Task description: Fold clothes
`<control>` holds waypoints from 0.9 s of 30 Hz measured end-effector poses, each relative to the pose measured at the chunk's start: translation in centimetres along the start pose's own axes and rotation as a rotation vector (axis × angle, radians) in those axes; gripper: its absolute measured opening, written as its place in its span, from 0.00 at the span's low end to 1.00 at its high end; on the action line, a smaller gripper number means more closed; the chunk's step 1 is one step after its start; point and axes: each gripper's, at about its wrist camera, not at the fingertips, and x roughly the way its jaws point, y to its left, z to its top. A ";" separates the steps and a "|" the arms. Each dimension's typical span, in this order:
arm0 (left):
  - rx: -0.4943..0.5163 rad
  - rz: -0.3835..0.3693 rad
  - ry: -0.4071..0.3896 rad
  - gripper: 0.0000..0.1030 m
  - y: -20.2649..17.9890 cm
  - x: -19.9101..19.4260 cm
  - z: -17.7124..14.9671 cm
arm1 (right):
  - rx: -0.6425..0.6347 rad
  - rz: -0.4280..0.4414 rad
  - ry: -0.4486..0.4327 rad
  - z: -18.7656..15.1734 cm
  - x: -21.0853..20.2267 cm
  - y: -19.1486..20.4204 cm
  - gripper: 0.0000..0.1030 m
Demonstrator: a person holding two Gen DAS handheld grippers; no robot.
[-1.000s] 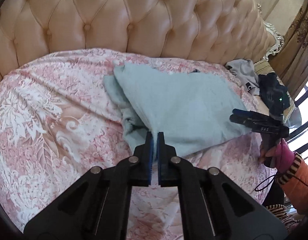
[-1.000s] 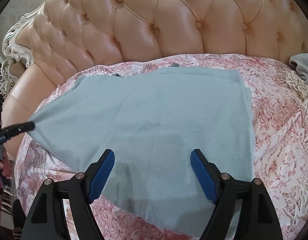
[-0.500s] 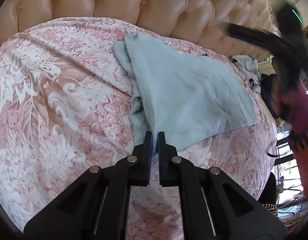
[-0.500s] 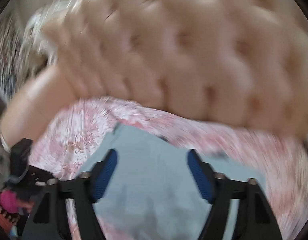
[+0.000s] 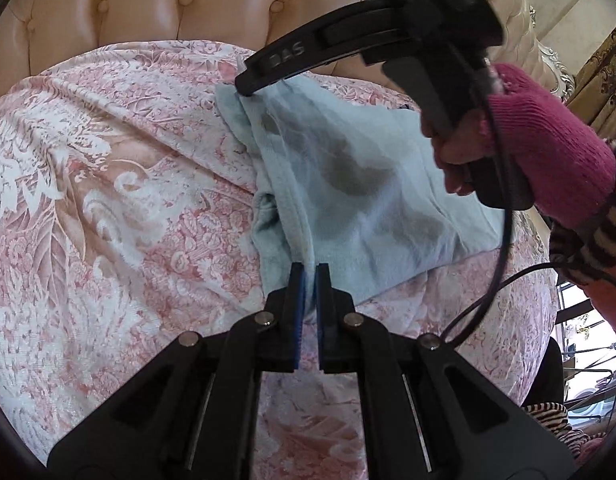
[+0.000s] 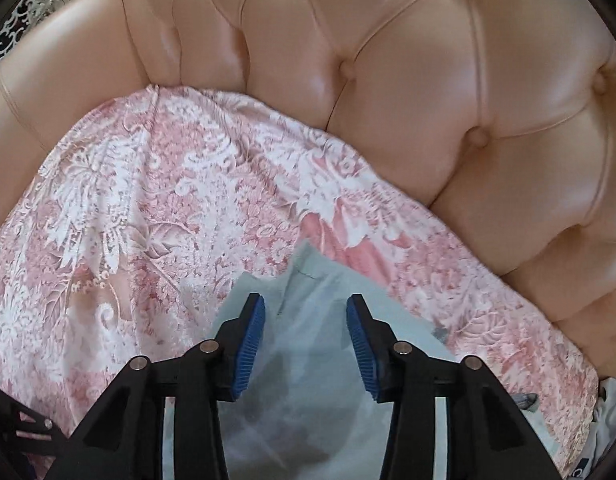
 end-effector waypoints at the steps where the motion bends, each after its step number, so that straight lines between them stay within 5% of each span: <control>1: 0.000 -0.001 0.000 0.06 0.0 0.0 0.0 | -0.004 -0.002 0.007 0.0 0.3 0.1 0.45; 4: 0.004 0.002 -0.002 0.06 0.0 0.0 0.0 | -0.010 0.015 0.004 -0.1 0.8 0.1 0.43; 9: 0.002 0.001 -0.001 0.06 0.0 -0.1 0.0 | 0.041 0.078 -0.060 -0.7 0.0 -1.0 0.05; 18: 0.015 0.012 -0.002 0.06 0.1 -0.3 -0.7 | 0.143 0.161 -0.206 -1.0 -3.5 -2.4 0.05; 27: -0.027 -0.026 0.002 0.06 0.7 -0.9 -1.0 | 0.063 0.099 -0.095 -0.3 1.2 -0.1 0.10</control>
